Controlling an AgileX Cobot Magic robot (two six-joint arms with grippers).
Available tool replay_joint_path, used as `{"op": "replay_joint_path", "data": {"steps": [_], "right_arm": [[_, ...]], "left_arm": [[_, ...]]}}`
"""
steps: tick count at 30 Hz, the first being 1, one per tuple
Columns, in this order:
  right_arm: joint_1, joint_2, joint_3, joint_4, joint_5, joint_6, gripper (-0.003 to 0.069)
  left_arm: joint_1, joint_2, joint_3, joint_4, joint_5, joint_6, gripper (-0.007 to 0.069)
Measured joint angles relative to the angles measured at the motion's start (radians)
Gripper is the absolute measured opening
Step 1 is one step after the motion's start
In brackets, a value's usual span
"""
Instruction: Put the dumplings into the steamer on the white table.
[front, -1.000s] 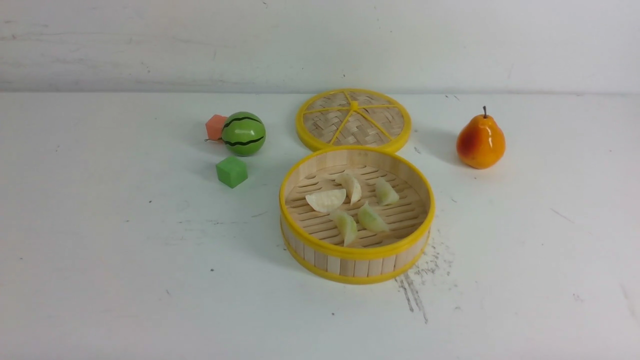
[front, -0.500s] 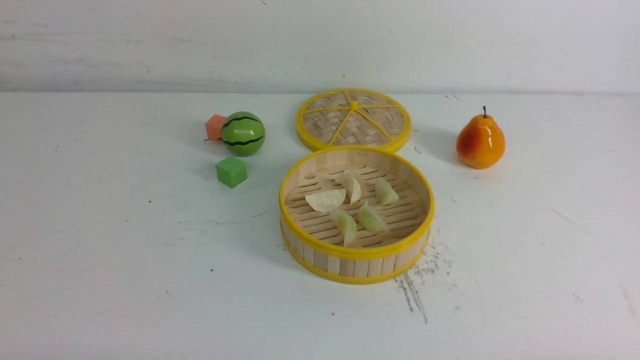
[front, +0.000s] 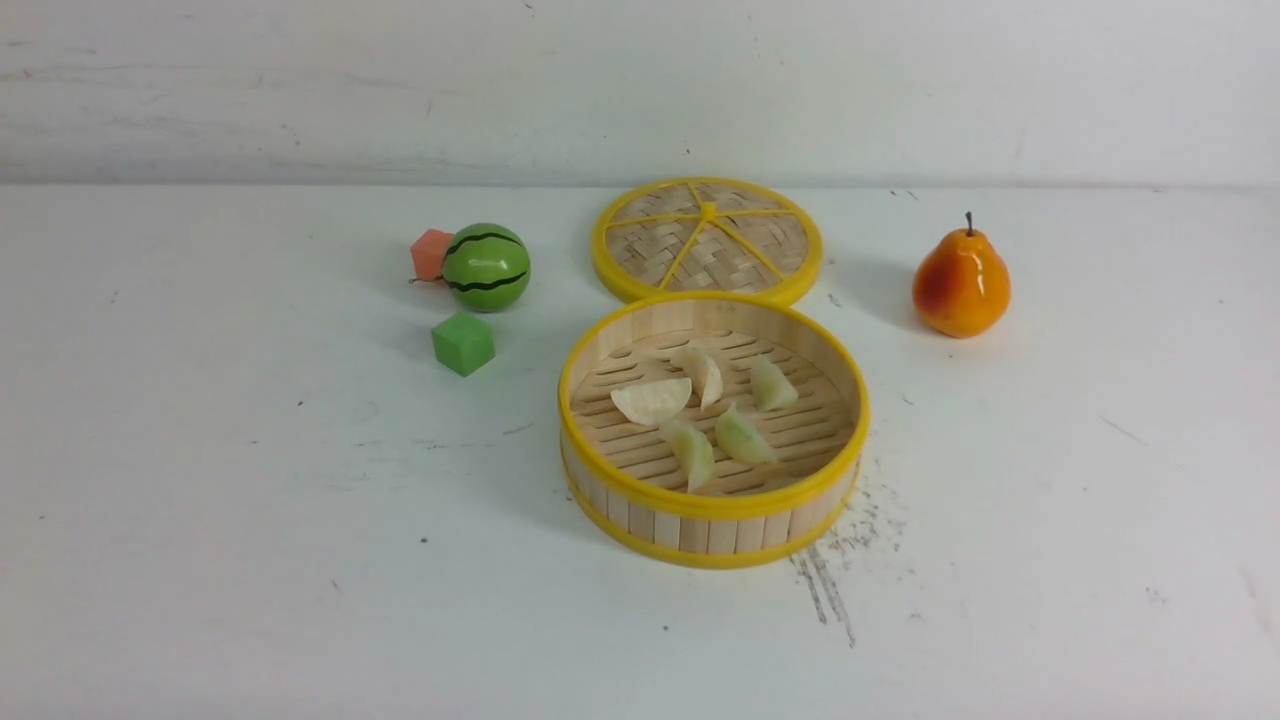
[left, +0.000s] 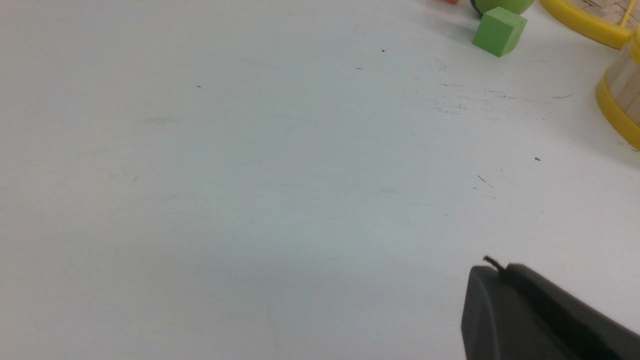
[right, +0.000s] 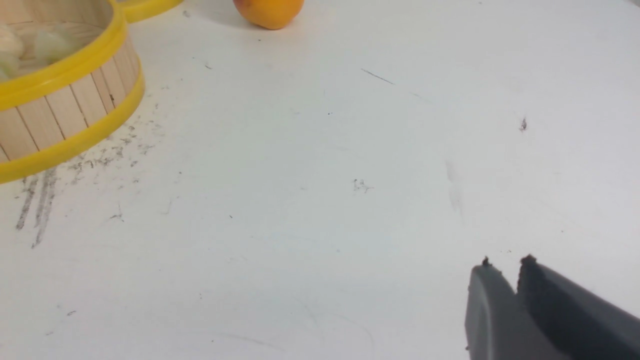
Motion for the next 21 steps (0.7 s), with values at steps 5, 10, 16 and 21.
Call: {"op": "replay_joint_path", "data": {"steps": [5, 10, 16, 21], "right_arm": [[0.0, 0.0, 0.0, 0.0, 0.0, 0.0, 0.0096], [0.0, 0.0, 0.0, 0.0, 0.0, 0.0, 0.0102], [0.0, 0.0, 0.0, 0.0, 0.0, 0.0, 0.0109], [0.0, 0.0, 0.0, 0.0, 0.0, 0.0, 0.0115]], "left_arm": [[0.0, 0.0, 0.0, 0.0, 0.0, 0.0, -0.0009], [0.0, 0.0, 0.0, 0.0, 0.0, 0.0, -0.0007], [0.0, 0.0, 0.0, 0.001, 0.0, 0.0, -0.0003], [0.0, 0.0, 0.0, 0.001, 0.0, 0.0, 0.0003]]}}
